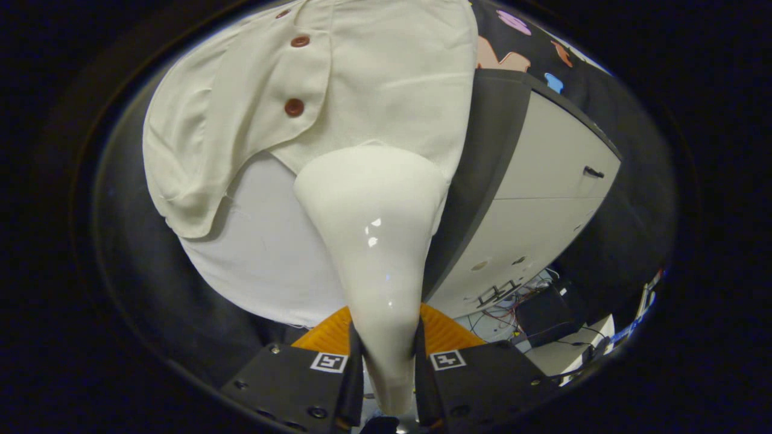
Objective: Iron the clothes twice with a garment steamer, once on the left side and once on the right side.
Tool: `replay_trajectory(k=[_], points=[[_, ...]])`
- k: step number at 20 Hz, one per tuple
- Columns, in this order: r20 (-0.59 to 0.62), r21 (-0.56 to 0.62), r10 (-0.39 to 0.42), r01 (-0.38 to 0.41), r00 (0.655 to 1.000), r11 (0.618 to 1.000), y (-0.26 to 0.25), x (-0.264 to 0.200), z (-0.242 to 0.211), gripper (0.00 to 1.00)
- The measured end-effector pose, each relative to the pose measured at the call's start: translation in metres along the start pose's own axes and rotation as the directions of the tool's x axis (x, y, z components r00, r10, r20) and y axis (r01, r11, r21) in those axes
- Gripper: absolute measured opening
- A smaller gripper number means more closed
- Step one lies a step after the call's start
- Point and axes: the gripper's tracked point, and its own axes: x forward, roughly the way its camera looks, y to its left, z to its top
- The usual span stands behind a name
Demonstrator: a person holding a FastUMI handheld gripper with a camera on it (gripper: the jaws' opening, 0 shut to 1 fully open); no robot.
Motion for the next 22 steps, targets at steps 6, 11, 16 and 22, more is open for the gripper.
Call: replay_trajectory(k=[6, 11, 16, 22], points=[[-0.001, 0.046, 0.014, -0.014, 1.000, 0.999, -0.001, -0.027, -0.015, 0.36], [0.037, 0.106, 0.006, -0.009, 0.999, 0.994, -0.017, -0.066, -0.016, 0.36], [0.100, 0.113, 0.001, -0.013, 0.995, 0.994, -0.029, -0.114, -0.010, 0.35], [0.224, 0.048, 0.055, -0.067, 0.973, 0.997, -0.019, -0.176, 0.022, 0.35]])
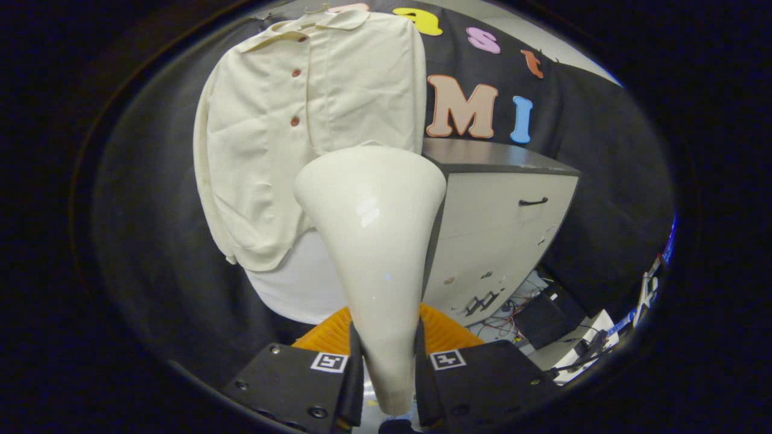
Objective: Iron the clothes twice with a garment steamer, once on the left side and once on the right side.
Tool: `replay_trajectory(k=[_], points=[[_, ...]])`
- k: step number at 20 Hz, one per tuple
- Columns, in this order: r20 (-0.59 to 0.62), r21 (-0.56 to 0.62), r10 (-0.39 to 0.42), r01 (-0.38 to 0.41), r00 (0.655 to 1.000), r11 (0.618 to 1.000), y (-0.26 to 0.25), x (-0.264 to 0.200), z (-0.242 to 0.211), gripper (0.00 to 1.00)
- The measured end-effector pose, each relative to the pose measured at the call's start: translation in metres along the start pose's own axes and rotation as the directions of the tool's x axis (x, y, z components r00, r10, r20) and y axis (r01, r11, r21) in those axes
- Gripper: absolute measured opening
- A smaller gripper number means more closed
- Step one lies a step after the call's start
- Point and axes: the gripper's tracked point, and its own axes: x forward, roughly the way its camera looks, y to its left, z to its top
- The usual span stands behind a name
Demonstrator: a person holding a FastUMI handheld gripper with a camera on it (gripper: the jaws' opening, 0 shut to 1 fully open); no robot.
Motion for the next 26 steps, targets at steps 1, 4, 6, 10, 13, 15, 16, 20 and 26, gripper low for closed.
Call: replay_trajectory(k=[1, 4, 6, 10, 13, 15, 16, 20, 26], points=[[0.029, -0.012, 0.016, -0.016, 0.999, 1.000, 0.003, -0.009, 0.009, 0.35], [0.134, -0.041, 0.084, -0.079, 0.987, 0.996, 0.015, -0.032, 0.036, 0.35], [0.186, -0.069, 0.118, -0.107, 0.975, 0.992, 0.019, -0.050, 0.050, 0.35], [0.266, -0.100, 0.152, -0.129, 0.952, 0.987, 0.015, -0.081, 0.070, 0.35], [0.306, -0.111, 0.171, -0.143, 0.937, 0.983, 0.006, -0.099, 0.081, 0.35], [0.335, -0.118, 0.184, -0.153, 0.924, 0.981, -0.001, -0.110, 0.088, 0.35], [0.352, -0.119, 0.189, -0.157, 0.916, 0.980, -0.005, -0.116, 0.093, 0.35], [0.408, -0.126, 0.212, -0.176, 0.888, 0.976, -0.023, -0.139, 0.103, 0.34], [0.438, -0.104, 0.209, -0.182, 0.874, 0.978, -0.047, -0.154, 0.101, 0.35]])
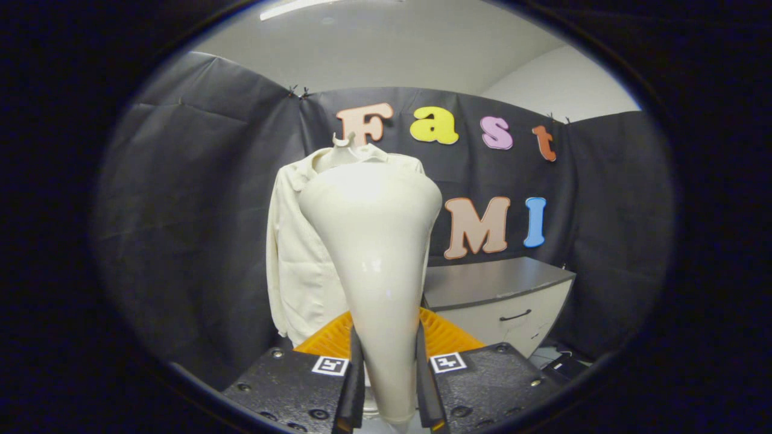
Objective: Iron the clothes twice with a garment steamer, once on the left side and once on the right side.
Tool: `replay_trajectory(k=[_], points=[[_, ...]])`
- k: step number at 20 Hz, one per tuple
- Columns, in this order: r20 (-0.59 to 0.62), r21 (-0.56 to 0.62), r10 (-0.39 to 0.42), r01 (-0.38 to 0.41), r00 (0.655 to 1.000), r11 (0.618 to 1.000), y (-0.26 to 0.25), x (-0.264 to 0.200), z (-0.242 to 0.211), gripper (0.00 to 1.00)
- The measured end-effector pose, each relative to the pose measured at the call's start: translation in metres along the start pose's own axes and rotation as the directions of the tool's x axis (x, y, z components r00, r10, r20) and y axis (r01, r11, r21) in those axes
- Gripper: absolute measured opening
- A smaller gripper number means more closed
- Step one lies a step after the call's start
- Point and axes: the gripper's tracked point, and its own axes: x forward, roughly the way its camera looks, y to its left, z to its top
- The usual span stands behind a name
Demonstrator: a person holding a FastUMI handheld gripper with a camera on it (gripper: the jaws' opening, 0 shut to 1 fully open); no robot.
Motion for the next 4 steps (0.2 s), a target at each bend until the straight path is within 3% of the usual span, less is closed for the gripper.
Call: replay_trajectory(k=[4], points=[[-0.013, -0.012, 0.003, -0.003, 1.000, 1.000, -0.0060, -0.0041, -0.0048, 0.35]])
